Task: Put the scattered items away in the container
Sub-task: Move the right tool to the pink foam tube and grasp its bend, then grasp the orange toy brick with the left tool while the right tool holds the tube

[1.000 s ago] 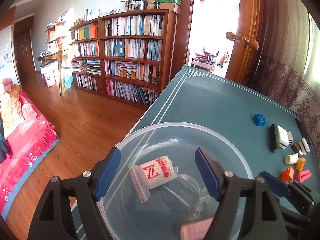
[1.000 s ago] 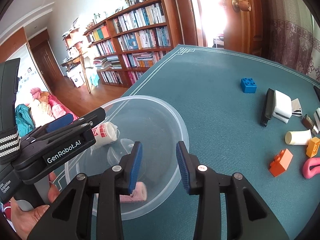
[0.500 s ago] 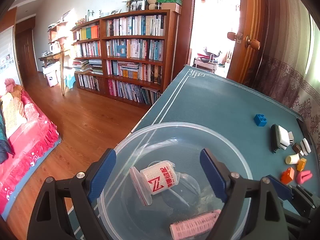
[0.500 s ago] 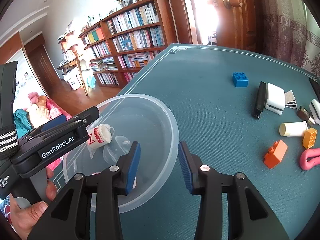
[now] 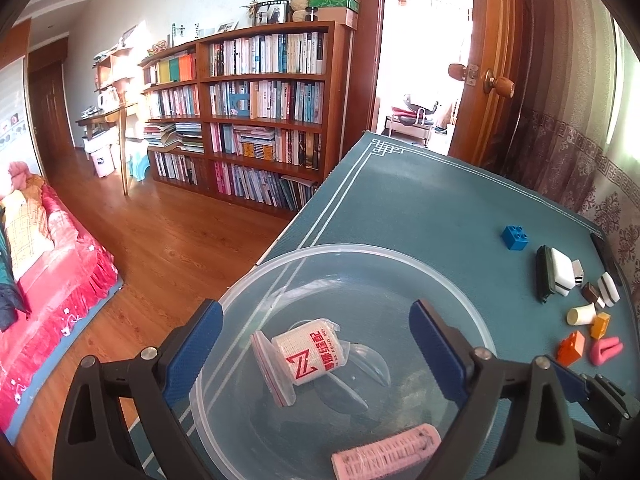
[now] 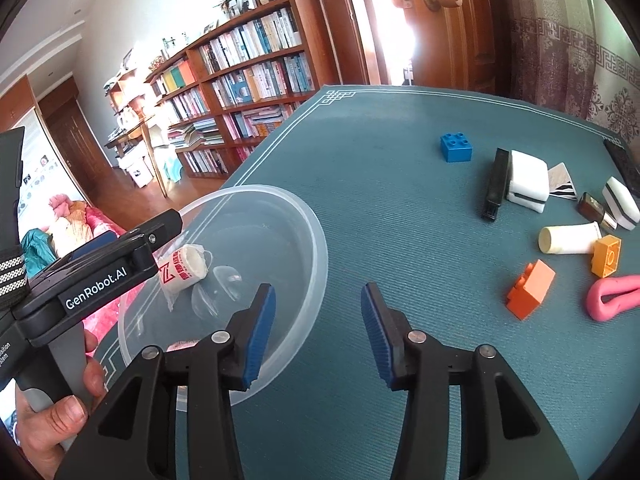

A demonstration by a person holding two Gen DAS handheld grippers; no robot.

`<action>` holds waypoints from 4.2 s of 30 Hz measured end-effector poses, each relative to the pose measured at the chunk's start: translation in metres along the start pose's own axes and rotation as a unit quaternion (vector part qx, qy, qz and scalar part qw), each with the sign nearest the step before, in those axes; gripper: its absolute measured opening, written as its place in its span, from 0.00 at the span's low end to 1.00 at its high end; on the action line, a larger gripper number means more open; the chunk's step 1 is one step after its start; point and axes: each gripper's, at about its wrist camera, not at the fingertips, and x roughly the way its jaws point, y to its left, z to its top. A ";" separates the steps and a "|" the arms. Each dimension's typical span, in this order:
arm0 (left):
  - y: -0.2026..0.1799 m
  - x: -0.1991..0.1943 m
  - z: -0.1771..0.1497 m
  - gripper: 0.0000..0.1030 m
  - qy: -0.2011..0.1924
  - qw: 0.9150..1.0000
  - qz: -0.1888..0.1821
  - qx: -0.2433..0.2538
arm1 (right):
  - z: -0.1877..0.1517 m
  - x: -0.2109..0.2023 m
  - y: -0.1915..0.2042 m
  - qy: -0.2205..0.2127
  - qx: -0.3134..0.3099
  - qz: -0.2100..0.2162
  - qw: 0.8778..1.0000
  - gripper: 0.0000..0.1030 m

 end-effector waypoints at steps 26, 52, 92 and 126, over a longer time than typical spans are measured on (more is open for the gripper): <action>-0.081 -0.008 -0.010 0.93 0.018 0.997 -0.048 0.064 | -0.029 -0.043 -0.118 -0.017 0.105 -0.065 0.992 0.50; -0.186 -0.007 -0.033 0.93 0.055 0.978 -0.127 0.157 | -0.029 -0.052 -0.240 -0.008 0.268 -0.111 0.957 0.58; -0.240 0.024 -0.051 0.91 0.078 0.962 -0.163 0.204 | -0.041 -0.059 -0.239 -0.018 0.173 -0.195 0.965 0.47; -0.235 0.016 -0.052 0.26 0.090 0.957 -0.203 0.185 | -0.046 -0.076 -0.225 -0.057 0.178 -0.152 0.970 0.46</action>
